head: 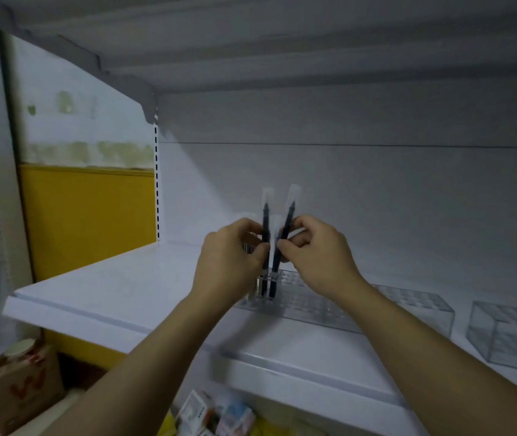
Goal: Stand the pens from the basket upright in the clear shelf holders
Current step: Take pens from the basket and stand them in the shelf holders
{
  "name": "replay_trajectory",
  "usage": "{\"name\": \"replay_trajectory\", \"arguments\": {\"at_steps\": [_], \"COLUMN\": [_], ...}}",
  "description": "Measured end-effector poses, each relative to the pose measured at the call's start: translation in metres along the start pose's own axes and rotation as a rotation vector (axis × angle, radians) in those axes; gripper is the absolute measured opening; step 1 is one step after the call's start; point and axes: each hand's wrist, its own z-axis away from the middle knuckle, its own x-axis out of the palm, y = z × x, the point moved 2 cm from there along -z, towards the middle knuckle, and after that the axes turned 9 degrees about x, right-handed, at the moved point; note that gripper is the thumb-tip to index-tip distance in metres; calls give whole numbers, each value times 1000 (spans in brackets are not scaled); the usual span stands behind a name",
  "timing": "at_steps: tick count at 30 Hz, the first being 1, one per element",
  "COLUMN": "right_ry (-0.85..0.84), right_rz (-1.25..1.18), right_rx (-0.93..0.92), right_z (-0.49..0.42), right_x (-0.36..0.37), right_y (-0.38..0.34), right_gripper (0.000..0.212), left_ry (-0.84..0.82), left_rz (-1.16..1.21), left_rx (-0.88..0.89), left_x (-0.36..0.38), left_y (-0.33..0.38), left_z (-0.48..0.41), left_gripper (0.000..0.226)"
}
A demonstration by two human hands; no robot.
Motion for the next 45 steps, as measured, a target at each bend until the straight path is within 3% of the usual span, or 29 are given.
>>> {"name": "replay_trajectory", "arguments": {"at_steps": [3, 10, 21, 33, 39, 45], "right_ry": [-9, -58, -81, -50, -36, -36], "right_rz": [-10, 35, 134, 100, 125, 170], "right_rx": [1, -2, 11, -2, -19, -63], "right_z": [-4, -6, -7, -13, -13, -7], "right_x": [4, 4, 1, -9, -9, -17], "right_y": [4, 7, -2, -13, -14, -16], "right_gripper": [14, 14, 16, 23, 26, 26], "left_ry": [-19, -229, -114, -129, -174, -201], "left_rz": [-59, -239, -327, -343, -447, -485], "left_rx": [28, -18, 17, 112, 171, 179], "left_x": [0, 5, -4, -7, -5, -11], "left_y": [-4, -5, 12, 21, 19, 14], "left_z": [-4, -5, -16, -42, -46, -41], "left_gripper": [15, 18, 34, 36, 18, 22]}}
